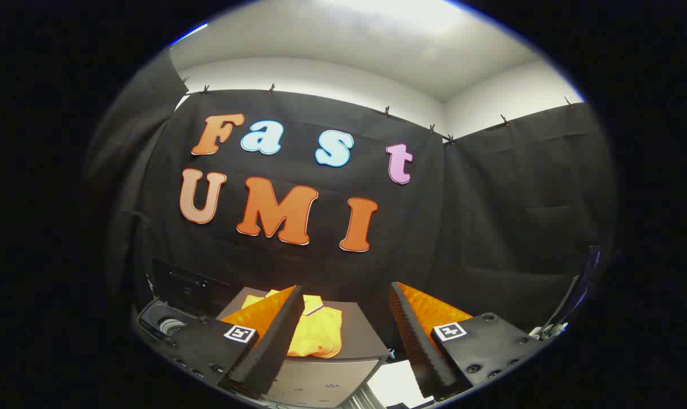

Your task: Put the clothes into the washing machine and then close the washing machine lid.

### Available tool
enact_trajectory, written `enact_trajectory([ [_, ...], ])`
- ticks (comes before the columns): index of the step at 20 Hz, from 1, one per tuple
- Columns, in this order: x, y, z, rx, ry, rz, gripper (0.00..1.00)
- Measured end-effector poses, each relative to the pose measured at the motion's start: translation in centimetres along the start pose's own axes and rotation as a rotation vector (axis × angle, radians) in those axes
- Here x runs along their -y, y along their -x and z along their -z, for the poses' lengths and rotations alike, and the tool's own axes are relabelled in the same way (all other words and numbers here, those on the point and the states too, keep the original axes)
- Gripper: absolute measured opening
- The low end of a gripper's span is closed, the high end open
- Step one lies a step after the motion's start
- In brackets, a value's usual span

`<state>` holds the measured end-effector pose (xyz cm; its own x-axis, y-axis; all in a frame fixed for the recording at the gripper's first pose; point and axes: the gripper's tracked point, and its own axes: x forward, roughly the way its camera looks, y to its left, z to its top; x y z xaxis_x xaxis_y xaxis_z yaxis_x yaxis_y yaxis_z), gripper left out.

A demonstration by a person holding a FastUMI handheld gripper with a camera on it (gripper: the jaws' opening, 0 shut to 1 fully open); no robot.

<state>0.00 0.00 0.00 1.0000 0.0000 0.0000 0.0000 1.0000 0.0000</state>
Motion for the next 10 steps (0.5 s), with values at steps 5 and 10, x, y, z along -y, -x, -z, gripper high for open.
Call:
enact_trajectory([
  [5,1.5,-0.4,-0.6,0.0,-0.056,0.001,0.98],
  [10,1.4,-0.1,-0.2,0.005,-0.086,-0.031,0.98],
])
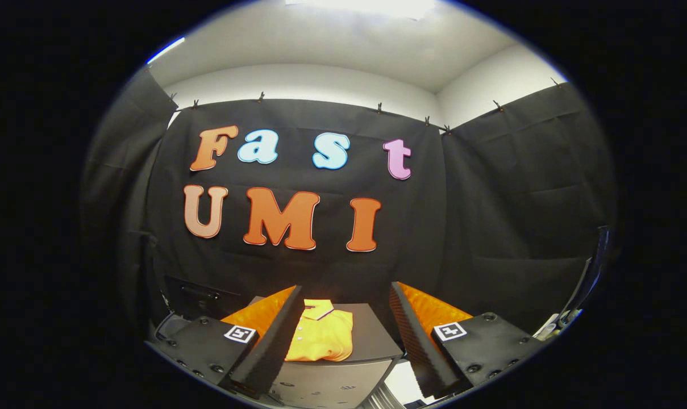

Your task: Put the clothes into the washing machine and then close the washing machine lid.

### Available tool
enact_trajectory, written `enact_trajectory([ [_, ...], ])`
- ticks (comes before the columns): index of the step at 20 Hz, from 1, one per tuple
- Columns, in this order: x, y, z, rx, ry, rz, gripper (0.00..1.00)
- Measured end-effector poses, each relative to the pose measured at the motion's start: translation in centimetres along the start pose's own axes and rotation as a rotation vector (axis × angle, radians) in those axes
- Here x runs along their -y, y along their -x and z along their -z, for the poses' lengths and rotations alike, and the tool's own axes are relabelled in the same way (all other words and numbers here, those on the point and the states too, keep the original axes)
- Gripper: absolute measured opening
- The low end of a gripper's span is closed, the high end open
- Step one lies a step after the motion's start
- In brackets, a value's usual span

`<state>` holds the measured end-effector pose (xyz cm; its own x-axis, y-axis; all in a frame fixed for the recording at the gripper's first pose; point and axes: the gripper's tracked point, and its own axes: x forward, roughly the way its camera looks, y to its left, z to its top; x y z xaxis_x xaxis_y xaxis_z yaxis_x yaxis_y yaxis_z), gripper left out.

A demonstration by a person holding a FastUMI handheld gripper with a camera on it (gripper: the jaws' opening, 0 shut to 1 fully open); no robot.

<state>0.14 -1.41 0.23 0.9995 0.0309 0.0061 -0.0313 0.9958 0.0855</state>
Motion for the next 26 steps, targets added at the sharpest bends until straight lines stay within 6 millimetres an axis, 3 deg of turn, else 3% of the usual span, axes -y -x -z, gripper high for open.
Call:
enact_trajectory([
  [3,1.0,0.3,0.7,-0.001,0.003,0.017,0.98],
  [9,2.3,-0.5,0.2,0.038,-0.045,0.066,0.98],
  [12,0.6,-1.0,-2.3,0.14,-0.098,0.04,0.98],
  [15,-2.7,-1.7,-2.3,0.127,0.034,-0.069,0.98],
  [18,-2.5,-3.0,-3.5,0.169,0.063,-0.021,0.98],
  [22,-4.1,-4.7,-3.4,0.127,-0.091,-0.08,0.98],
  [26,-3.3,-6.7,-3.3,0.101,-0.145,-0.082,0.97],
])
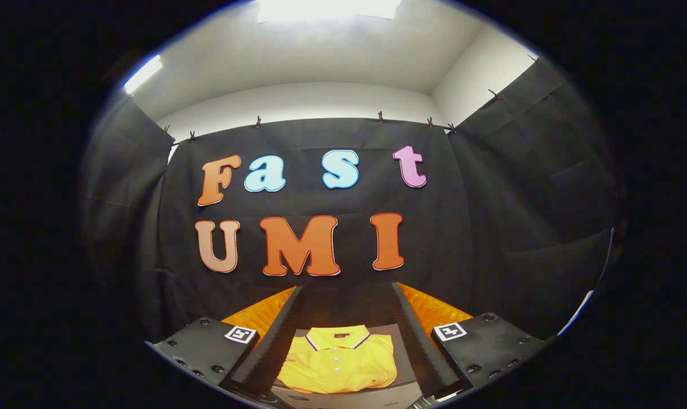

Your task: Put the clothes into the washing machine and then close the washing machine lid.

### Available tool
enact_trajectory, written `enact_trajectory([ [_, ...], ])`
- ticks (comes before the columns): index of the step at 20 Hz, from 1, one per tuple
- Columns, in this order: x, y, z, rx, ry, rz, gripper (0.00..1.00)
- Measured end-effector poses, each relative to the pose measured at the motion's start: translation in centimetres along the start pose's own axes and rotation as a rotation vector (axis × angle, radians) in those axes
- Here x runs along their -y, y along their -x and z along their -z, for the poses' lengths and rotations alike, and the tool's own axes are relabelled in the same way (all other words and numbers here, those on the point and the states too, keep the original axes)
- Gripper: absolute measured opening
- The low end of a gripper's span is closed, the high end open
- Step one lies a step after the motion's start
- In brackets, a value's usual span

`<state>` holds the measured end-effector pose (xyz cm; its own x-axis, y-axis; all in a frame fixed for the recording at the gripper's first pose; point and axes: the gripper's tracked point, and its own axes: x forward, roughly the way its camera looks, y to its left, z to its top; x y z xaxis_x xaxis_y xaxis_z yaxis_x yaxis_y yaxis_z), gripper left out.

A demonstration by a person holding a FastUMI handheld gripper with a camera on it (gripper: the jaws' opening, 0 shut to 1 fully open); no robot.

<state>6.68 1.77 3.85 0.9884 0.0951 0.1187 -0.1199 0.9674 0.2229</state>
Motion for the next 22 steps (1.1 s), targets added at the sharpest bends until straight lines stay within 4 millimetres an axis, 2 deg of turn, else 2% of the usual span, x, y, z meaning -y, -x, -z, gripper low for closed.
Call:
enact_trajectory([
  [4,0.2,-2.9,1.0,-0.039,0.062,0.01,0.98],
  [10,-2.7,-8.7,5.1,-0.135,0.117,-0.044,0.98],
  [14,-4.0,-12.6,11.5,-0.303,0.062,-0.072,0.98],
  [16,-3.9,-14.1,14.5,-0.376,0.072,-0.071,0.99],
  [19,-4.1,-15.3,18.9,-0.489,0.067,-0.066,0.99],
  [22,-3.9,-15.5,22.6,-0.604,0.047,-0.056,0.99],
])
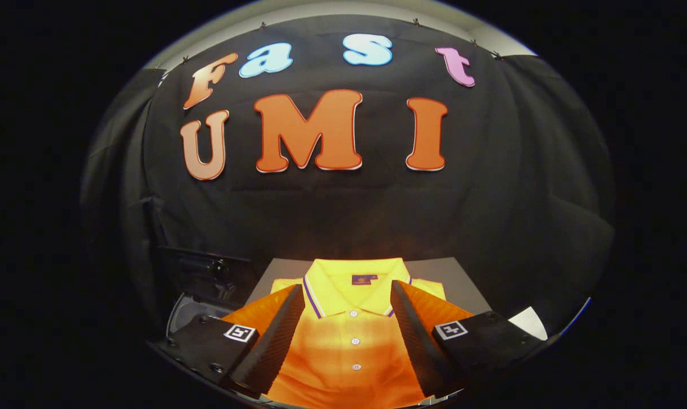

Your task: Put the clothes into the washing machine and then close the washing machine lid.

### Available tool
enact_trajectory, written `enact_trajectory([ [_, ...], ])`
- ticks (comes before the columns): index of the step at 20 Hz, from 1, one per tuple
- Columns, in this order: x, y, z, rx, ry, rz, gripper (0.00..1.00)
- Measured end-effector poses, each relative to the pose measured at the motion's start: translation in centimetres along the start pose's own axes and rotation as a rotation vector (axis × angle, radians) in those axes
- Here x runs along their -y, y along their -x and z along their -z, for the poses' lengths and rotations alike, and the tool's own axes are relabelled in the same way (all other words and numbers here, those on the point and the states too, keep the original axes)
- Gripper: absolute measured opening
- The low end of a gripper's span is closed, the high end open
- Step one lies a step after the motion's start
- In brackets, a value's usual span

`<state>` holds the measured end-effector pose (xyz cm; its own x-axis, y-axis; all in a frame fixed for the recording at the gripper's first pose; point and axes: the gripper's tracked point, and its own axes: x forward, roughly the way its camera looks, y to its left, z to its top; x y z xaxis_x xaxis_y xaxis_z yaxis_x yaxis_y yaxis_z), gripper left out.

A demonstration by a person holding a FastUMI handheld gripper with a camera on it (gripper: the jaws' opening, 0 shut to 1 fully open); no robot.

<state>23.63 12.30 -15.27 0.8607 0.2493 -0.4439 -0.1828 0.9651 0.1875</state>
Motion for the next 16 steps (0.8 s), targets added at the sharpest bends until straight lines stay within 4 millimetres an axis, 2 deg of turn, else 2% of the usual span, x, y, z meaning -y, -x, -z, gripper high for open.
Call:
enact_trajectory([
  [4,0.1,-2.6,3.6,-0.125,-0.028,0.014,0.99],
  [9,0.7,-4.1,6.8,-0.208,-0.008,0.032,0.99],
  [13,0.5,-4.1,7.2,-0.198,-0.005,-0.024,1.0],
  [16,0.5,-4.6,7.4,-0.202,0.002,-0.047,0.94],
])
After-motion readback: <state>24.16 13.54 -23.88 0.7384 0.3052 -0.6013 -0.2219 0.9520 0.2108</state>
